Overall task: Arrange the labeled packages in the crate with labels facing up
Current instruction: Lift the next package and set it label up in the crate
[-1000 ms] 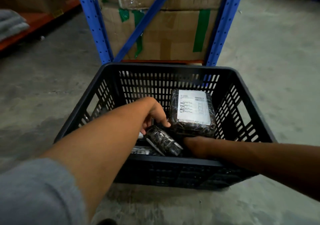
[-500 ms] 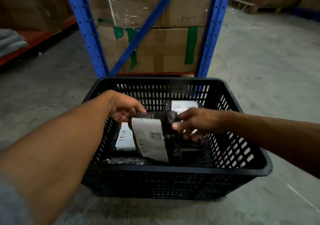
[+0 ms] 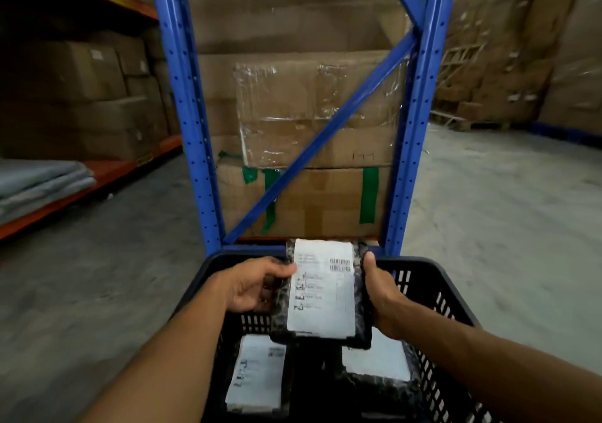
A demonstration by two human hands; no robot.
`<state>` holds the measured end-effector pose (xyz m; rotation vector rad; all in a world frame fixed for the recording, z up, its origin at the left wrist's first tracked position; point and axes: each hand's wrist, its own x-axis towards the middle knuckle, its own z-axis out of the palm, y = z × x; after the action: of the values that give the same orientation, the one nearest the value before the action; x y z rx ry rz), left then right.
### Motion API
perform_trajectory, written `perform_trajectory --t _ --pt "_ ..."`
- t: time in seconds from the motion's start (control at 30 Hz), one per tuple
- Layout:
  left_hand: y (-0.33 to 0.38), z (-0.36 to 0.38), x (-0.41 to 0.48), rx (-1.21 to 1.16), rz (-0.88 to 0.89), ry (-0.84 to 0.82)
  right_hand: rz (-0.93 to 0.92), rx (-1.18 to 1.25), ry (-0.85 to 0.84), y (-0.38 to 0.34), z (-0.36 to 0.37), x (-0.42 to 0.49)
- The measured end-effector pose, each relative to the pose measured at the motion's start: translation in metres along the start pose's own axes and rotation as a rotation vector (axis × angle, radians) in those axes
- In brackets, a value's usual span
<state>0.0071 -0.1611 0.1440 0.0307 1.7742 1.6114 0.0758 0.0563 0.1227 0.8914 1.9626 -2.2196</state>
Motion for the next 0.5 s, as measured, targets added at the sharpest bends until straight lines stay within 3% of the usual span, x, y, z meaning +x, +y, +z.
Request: perform_trajectory --t 0.2,0.33,0.5 --pt "-0.009 -0.012 -0.005 -0.003 -0.083 0.077 0.056 -0.237 -0.368 0.010 0.015 -0.016" --pt "-0.020 -0.029 -0.017 0.070 -0.167 0.080 -0.030 -0.341 -0.264 0.021 0.049 -0.019" --pt "-0.042 -0.042 -0.016 0.212 -0.232 0.205 0.018 -0.454 -0.161 0.046 0.083 -0.009"
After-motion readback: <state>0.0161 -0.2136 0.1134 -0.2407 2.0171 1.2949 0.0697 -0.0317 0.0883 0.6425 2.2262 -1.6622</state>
